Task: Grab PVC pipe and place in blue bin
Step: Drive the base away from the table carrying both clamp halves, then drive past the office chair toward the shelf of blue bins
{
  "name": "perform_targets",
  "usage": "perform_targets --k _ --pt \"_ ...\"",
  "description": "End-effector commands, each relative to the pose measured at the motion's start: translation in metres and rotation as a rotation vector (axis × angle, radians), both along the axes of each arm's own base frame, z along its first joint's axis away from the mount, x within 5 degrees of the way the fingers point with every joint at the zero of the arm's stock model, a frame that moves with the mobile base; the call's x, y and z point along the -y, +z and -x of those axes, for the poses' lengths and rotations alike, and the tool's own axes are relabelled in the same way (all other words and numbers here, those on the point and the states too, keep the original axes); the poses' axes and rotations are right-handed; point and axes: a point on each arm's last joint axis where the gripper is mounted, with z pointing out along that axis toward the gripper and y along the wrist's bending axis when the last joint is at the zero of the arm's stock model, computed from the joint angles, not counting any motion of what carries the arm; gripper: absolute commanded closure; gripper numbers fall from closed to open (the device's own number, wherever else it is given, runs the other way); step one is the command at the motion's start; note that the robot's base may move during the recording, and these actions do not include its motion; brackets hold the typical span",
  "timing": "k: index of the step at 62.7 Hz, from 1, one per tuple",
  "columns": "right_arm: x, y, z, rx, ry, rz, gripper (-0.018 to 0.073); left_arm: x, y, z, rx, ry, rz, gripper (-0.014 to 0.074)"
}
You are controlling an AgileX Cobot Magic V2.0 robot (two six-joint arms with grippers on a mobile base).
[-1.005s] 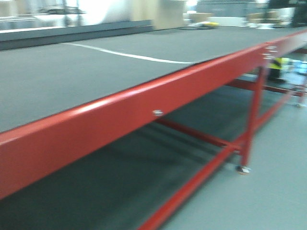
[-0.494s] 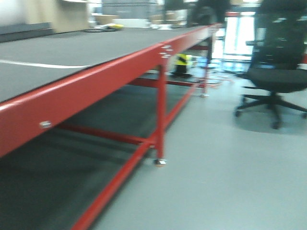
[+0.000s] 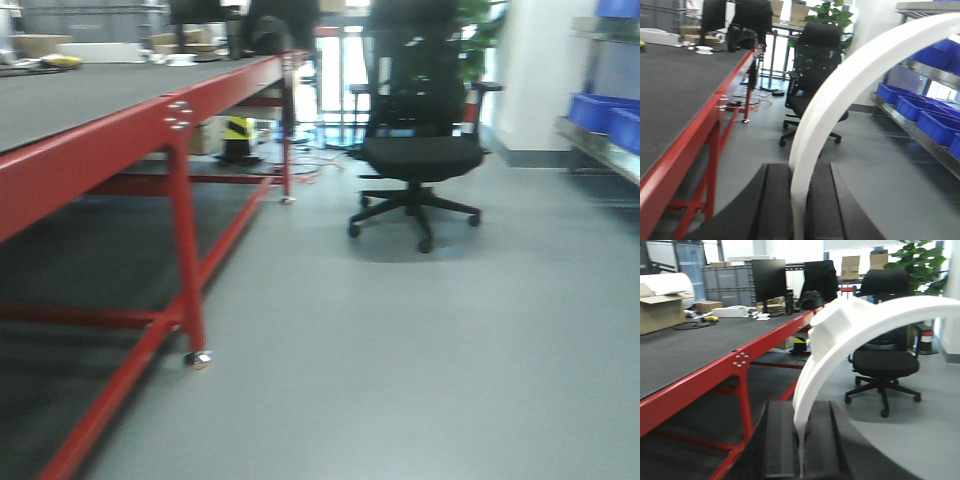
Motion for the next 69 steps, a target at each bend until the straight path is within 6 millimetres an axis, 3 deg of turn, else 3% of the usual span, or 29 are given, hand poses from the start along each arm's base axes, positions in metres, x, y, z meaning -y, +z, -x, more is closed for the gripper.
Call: perform_targets --k 1,69 --pt "0.0001 0.0018 0.001 0.03 0.002 0.005 0.0727 -0.0001 0.004 0.0022 0.036 -0.003 0.01 0.0707" --pt "0.0001 0.0018 0.001 0.03 0.002 0.005 0.0727 -0.0001 0.0043 0.0022 0.038 -0.003 0.01 0.0707"
